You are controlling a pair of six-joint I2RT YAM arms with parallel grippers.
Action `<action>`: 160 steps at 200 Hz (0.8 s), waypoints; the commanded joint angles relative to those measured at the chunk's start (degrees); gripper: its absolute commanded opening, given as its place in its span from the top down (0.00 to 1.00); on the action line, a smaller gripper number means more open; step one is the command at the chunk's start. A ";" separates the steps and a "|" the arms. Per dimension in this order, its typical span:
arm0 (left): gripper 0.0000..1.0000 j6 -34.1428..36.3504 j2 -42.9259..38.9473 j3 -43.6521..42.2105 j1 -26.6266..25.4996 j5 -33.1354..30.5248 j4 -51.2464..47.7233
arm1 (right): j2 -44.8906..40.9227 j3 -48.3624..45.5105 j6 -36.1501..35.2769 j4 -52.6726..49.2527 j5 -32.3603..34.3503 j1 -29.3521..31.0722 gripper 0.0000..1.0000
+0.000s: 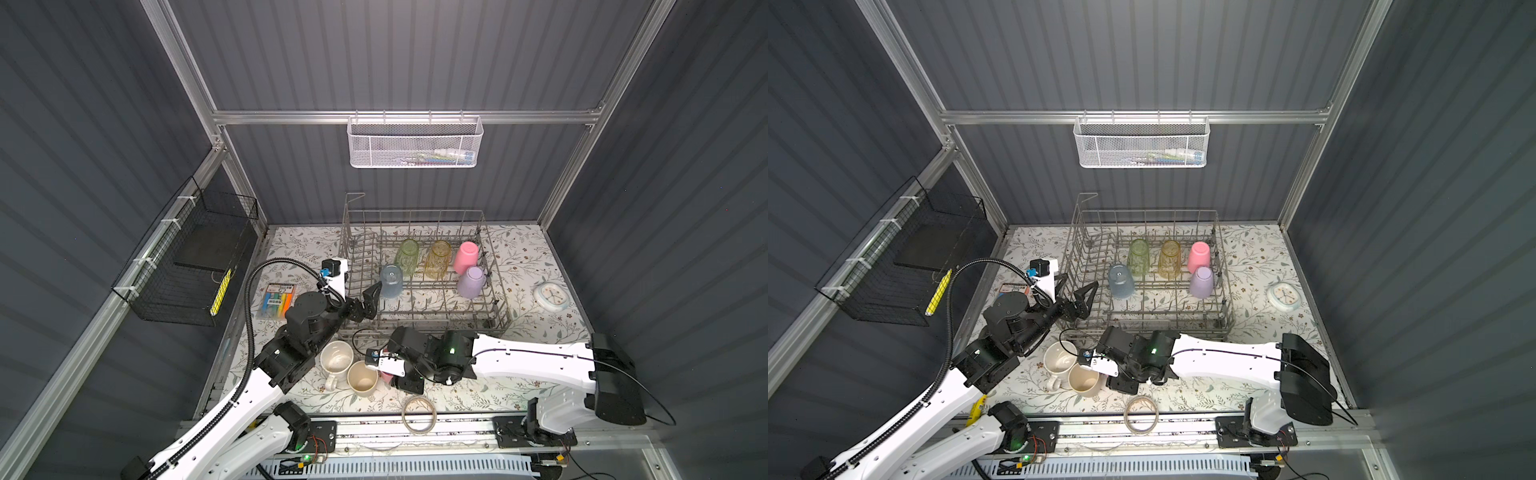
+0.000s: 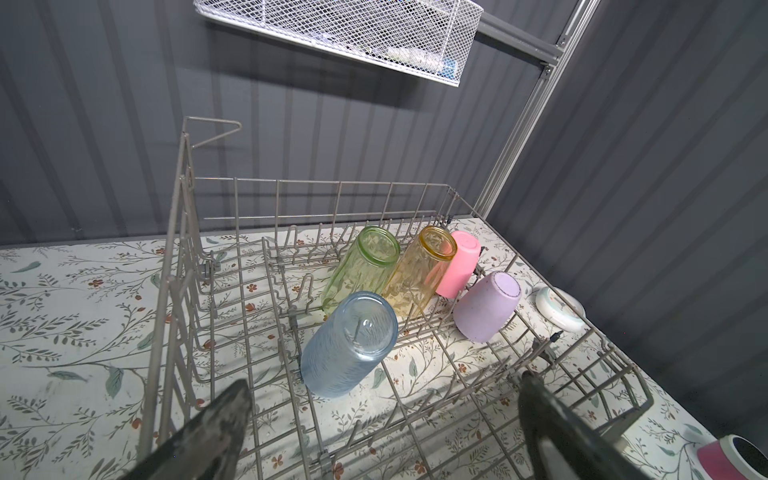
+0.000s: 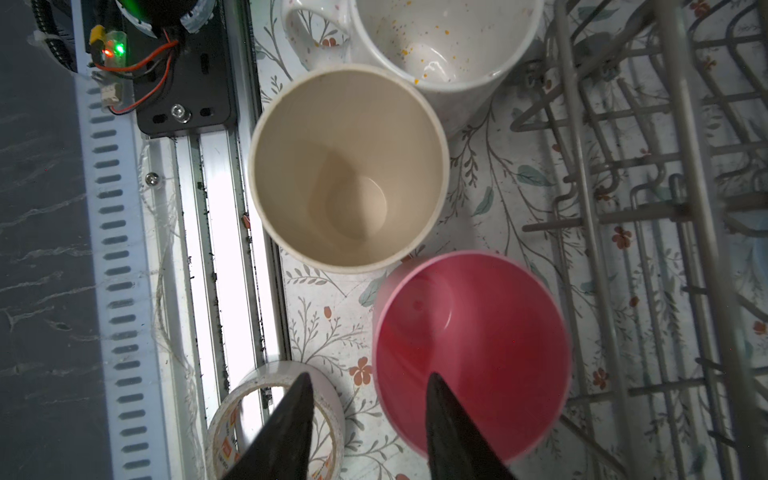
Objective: Load the cups into the dish rack
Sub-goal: 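Lower the right gripper onto the pink cup's rim and close it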
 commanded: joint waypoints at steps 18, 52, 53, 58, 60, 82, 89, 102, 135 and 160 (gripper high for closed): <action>0.00 -0.09 -1.17 -1.07 0.40 -1.55 0.41 | 2.76 1.97 -1.28 -2.31 1.47 0.21 0.58; 0.00 -0.27 -1.49 -1.52 0.44 -1.54 0.48 | 5.27 2.90 -1.54 -3.12 1.61 0.23 0.65; 0.00 -0.27 -1.47 -1.52 0.42 -1.56 0.45 | 5.29 2.88 -1.57 -3.11 1.61 0.30 0.65; 0.00 -0.27 -1.54 -1.59 0.44 -1.58 0.43 | 5.33 2.98 -1.58 -3.00 1.60 0.30 0.66; 0.00 -0.25 -1.53 -1.56 0.41 -1.53 0.43 | 5.40 2.95 -1.58 -2.94 1.67 0.25 0.67; 0.00 -0.14 -1.87 -1.83 0.48 -1.57 0.43 | 6.47 3.54 -1.82 -3.39 2.27 0.28 0.70; 0.00 -0.16 -1.94 -1.87 0.42 -1.61 0.46 | 6.77 3.65 -1.87 -3.45 2.43 0.22 0.72; 0.00 -0.16 -1.97 -1.87 0.47 -1.61 0.43 | 7.11 3.82 -1.95 -3.49 2.14 0.20 0.75; 0.00 -0.26 -2.01 -2.06 0.41 -1.49 0.43 | 6.63 3.92 -1.80 -3.29 2.28 0.20 0.89; 0.00 -0.30 -1.88 -2.00 0.40 -1.21 0.52 | 5.55 3.92 -1.43 -3.39 1.98 0.20 0.98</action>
